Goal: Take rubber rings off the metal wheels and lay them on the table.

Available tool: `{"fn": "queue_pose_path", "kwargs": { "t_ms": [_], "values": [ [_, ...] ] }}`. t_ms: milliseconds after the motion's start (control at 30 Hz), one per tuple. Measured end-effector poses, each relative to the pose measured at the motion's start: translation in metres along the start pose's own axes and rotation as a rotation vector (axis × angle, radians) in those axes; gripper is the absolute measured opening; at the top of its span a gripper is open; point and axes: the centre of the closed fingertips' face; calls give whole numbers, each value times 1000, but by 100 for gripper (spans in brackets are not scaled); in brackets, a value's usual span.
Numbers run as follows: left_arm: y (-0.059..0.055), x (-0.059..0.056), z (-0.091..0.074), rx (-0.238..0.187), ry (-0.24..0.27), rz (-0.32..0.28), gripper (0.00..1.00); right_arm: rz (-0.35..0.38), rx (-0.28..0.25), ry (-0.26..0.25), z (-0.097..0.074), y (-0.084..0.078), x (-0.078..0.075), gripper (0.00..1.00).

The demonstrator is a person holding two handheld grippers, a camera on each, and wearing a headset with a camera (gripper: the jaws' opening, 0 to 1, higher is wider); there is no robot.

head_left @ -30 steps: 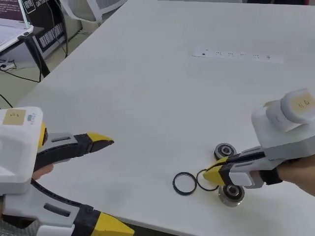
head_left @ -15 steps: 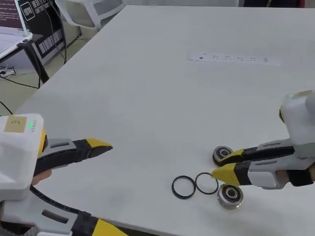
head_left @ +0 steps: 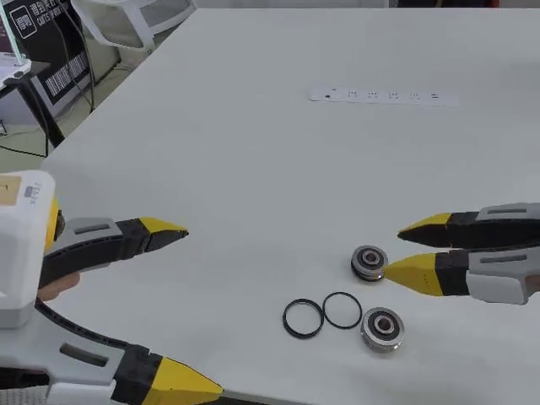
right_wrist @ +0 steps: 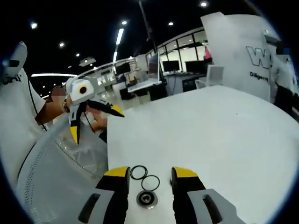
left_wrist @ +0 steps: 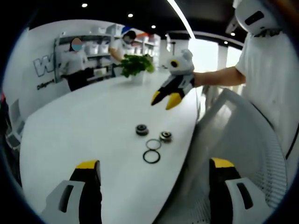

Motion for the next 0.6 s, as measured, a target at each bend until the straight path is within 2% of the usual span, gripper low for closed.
{"fn": "queue_pose_path", "kwargs": {
  "t_ms": [233, 300, 600],
  "values": [
    [17, 8, -4, -23, 2, 35, 98, -14, -94, -11, -14, 14, -7, 46],
    [20, 10, -4, -29, 1, 38, 98, -13, -102, -21, -16, 14, -12, 48],
    [44, 25, -4, -62, -9, 82, 97, 23, -94, -52, -15, 2, -26, 45]
  ]
}}
Point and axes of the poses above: the centre of the closed fingertips' face, and the gripper's own axes: z roughly forward along the fingers, x roughly to its left, y roughly out of its top, and after that the axes turned 4 degrees about z, right-handed
